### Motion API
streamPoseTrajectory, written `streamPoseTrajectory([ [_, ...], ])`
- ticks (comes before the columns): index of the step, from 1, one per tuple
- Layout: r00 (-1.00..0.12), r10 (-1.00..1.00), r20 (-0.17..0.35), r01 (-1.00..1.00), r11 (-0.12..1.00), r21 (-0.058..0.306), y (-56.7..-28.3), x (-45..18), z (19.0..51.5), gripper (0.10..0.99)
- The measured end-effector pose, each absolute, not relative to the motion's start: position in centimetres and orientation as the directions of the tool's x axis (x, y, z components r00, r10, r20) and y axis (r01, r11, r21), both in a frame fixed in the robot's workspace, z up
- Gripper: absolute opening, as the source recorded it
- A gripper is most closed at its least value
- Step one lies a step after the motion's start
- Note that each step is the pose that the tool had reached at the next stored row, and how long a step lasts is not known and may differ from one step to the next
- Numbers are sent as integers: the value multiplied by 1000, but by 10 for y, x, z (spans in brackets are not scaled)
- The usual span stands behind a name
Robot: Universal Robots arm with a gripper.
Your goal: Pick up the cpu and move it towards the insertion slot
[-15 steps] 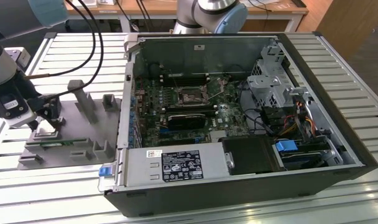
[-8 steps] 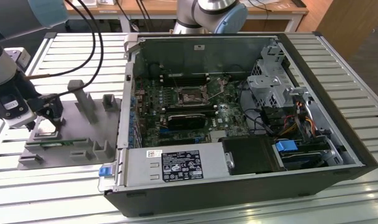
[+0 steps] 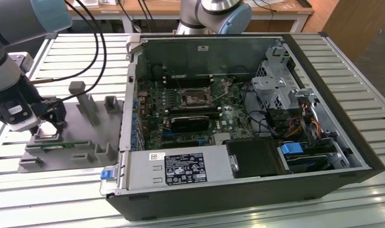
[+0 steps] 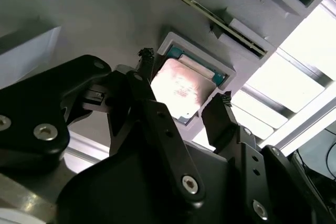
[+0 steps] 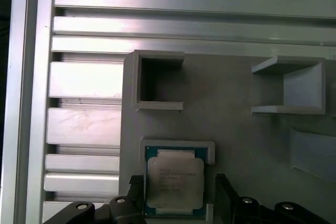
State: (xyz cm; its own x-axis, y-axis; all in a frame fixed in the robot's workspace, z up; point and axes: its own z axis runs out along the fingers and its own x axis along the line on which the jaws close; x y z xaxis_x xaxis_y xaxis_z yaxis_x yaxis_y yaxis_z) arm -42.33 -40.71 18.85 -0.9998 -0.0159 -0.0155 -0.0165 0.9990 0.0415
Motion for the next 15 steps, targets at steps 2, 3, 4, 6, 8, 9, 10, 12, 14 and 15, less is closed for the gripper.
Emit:
streamPoseTrajectory([
  [2,-1000,-16,-15,-17,999,41,-406,-423,188,647],
  [3,-1000,-16,-15,-17,999,42,-406,-423,187,647],
  [4,-1000,-16,-16,-17,999,42,-405,-424,187,647],
  [6,-1000,-16,-16,-17,999,42,-404,-424,186,647],
  [8,-1000,-16,-15,-17,999,42,-404,-425,185,647],
  [9,-1000,-16,-15,-17,999,42,-404,-425,184,647],
  [10,-1000,-16,-16,-17,999,42,-404,-425,183,647],
  [12,-1000,-16,-15,-17,999,42,-404,-425,183,647],
  [14,-1000,-16,-15,-17,999,41,-404,-425,183,647],
  [15,-1000,-16,-15,-17,999,42,-404,-425,183,647],
])
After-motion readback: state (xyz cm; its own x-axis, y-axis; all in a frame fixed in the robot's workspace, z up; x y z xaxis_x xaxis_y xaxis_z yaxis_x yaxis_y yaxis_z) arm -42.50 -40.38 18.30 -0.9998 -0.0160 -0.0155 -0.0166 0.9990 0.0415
